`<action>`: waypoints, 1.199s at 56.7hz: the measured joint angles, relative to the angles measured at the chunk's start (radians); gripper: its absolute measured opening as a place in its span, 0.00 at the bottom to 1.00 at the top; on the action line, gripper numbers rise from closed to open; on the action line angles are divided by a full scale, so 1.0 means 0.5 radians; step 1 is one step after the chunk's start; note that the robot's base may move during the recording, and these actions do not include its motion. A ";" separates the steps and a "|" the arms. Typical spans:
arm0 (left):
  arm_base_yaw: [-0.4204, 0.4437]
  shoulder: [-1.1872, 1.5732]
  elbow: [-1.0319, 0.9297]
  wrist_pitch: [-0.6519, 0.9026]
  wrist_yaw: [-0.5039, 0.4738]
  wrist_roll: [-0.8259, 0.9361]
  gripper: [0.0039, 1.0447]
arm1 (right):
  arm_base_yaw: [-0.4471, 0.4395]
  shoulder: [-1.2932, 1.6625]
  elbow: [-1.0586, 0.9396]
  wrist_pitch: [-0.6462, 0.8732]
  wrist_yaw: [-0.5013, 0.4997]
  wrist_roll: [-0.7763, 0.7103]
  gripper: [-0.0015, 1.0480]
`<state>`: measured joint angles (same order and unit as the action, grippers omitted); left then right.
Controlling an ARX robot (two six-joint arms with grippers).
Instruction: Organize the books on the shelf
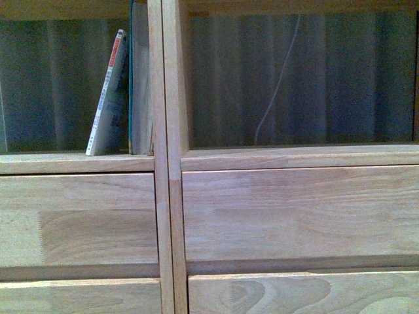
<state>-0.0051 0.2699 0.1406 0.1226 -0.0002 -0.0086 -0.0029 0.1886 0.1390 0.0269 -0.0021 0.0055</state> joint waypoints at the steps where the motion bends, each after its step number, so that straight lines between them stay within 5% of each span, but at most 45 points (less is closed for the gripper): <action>1: 0.000 -0.005 -0.005 0.000 0.000 0.000 0.02 | 0.000 -0.024 -0.005 -0.024 0.000 0.001 0.03; 16: 0.000 -0.127 -0.105 -0.003 0.000 0.001 0.02 | 0.000 -0.216 -0.107 -0.084 -0.002 0.000 0.03; 23: 0.000 -0.366 -0.138 -0.246 0.002 0.002 0.02 | 0.000 -0.244 -0.137 -0.079 -0.001 0.000 0.03; 65: 0.002 -0.527 -0.258 -0.249 0.000 0.002 0.02 | 0.000 -0.364 -0.246 -0.061 -0.001 0.000 0.03; 68: 0.002 -0.527 -0.258 -0.249 0.001 0.002 0.11 | 0.000 -0.364 -0.246 -0.061 -0.001 -0.002 0.04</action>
<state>-0.0044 0.0063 0.0116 -0.0021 0.0002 -0.0078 -0.0029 0.0067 0.0162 -0.0036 -0.0025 0.0048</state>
